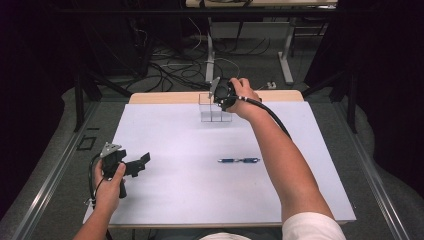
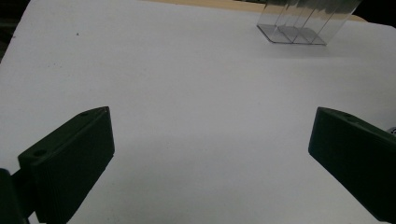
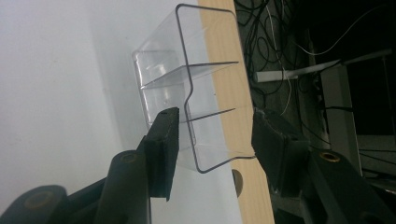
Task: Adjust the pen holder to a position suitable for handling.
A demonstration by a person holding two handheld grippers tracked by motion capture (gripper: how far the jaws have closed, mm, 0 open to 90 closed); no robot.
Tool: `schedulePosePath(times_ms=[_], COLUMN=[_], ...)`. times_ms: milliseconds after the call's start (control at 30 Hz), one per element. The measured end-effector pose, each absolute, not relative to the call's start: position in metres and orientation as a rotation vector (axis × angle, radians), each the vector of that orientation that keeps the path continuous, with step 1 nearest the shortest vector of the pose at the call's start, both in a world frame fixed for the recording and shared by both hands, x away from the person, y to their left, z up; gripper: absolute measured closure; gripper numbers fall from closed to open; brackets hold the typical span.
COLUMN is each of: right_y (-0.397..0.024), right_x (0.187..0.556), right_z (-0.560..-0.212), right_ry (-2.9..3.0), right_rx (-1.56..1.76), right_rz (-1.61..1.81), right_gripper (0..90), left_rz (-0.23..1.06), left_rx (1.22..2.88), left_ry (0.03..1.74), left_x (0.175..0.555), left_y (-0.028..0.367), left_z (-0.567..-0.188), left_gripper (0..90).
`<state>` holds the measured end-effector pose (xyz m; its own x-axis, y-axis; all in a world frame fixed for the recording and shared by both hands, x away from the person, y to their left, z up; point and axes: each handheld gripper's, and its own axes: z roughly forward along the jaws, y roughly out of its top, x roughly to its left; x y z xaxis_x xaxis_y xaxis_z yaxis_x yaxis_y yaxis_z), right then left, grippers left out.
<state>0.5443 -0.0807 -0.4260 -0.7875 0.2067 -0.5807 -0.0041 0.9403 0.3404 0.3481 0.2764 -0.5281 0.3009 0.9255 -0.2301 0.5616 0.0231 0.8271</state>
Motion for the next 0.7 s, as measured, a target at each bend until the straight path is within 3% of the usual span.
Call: schedulePosePath(times_ms=[700], right_y=[-0.064], right_x=[0.557], right_z=[-0.454], right_ry=[2.550], right_rx=[0.063], right_rz=[0.376], right_gripper=[52.2], left_rz=[0.490], left_rx=[1.655], left_ry=[1.376], left_x=[0.347], left_y=[0.279], left_z=[-0.528], left_gripper=[0.2])
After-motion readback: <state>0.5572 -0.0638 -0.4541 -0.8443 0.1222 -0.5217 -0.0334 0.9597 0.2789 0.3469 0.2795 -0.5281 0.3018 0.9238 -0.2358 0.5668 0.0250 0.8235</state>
